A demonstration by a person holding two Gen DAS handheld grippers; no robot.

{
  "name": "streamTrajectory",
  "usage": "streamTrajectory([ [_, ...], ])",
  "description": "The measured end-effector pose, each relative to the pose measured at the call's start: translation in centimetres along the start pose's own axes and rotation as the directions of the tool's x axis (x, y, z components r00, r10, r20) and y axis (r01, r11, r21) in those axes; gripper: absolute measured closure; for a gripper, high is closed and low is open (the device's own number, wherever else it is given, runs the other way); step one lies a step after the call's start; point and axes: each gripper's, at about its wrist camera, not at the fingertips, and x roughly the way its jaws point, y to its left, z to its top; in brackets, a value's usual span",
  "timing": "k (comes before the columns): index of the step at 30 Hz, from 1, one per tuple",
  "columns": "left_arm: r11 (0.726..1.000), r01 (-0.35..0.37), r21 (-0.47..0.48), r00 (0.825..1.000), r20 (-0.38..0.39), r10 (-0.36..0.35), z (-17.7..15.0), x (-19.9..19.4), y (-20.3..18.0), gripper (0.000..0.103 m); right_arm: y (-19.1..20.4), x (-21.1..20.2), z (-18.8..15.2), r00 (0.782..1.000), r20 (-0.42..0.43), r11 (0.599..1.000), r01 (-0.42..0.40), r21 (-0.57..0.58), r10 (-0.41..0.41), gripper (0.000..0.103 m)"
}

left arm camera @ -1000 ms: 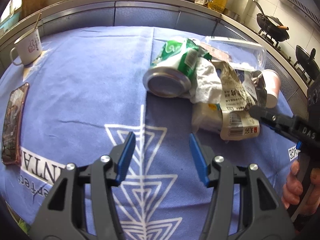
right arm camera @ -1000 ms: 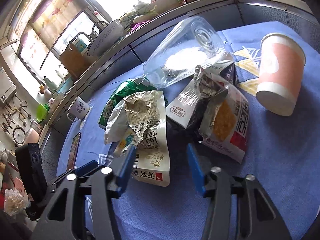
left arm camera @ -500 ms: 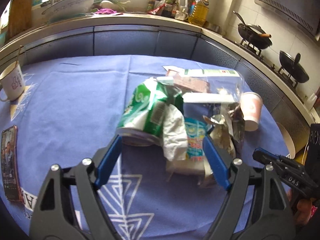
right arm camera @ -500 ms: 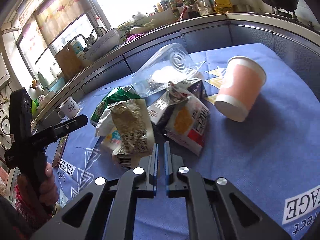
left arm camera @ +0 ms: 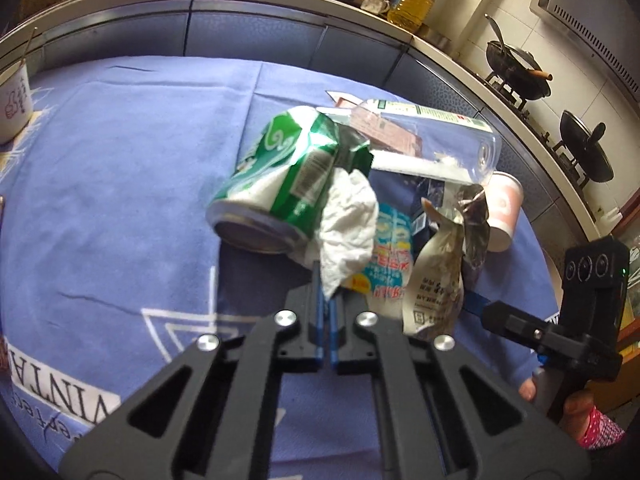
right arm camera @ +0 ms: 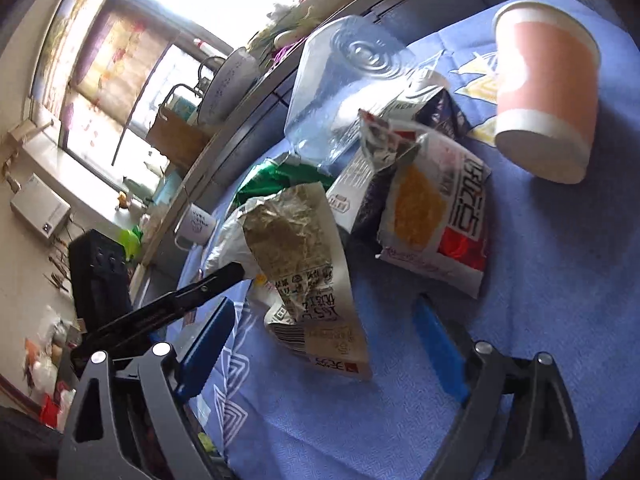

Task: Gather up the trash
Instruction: 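Grasp the white tissue with the left gripper while the right gripper grasps the crumpled wrapper, then carry the tissue and wrapper to the wooden bin and release both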

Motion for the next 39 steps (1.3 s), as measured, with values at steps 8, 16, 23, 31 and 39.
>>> streamTrajectory([
  [8,0.996,-0.091,-0.006,0.989,-0.121,0.089,-5.7,-1.7,1.2,0.083,0.7,-0.1,-1.1,0.998,-0.068,0.997,0.004,-0.071,-0.009,0.094],
  [16,0.988,-0.153,0.016,0.988,-0.007,0.153,-3.2,-3.0,0.8,0.038,-0.6,-2.7,-2.3,1.0,-0.023,0.999,0.016,-0.03,-0.017,0.09],
  [23,0.958,-0.199,0.205,0.977,-0.029,0.21,-2.0,1.1,-1.7,0.086,-1.8,-2.3,-1.3,1.0,-0.009,1.0,-0.012,0.0,0.012,0.023],
  [31,0.983,-0.056,0.173,0.996,-0.054,0.066,-4.7,-3.1,-3.1,0.095,-0.8,-2.3,-1.7,0.984,-0.078,0.985,-0.166,-0.057,0.161,0.095],
  [39,0.94,0.227,0.255,0.973,-0.101,-0.207,-3.6,-3.2,-11.4,0.095,-3.9,-10.8,-2.9,0.983,0.105,0.985,-0.142,-0.094,0.152,0.101],
])
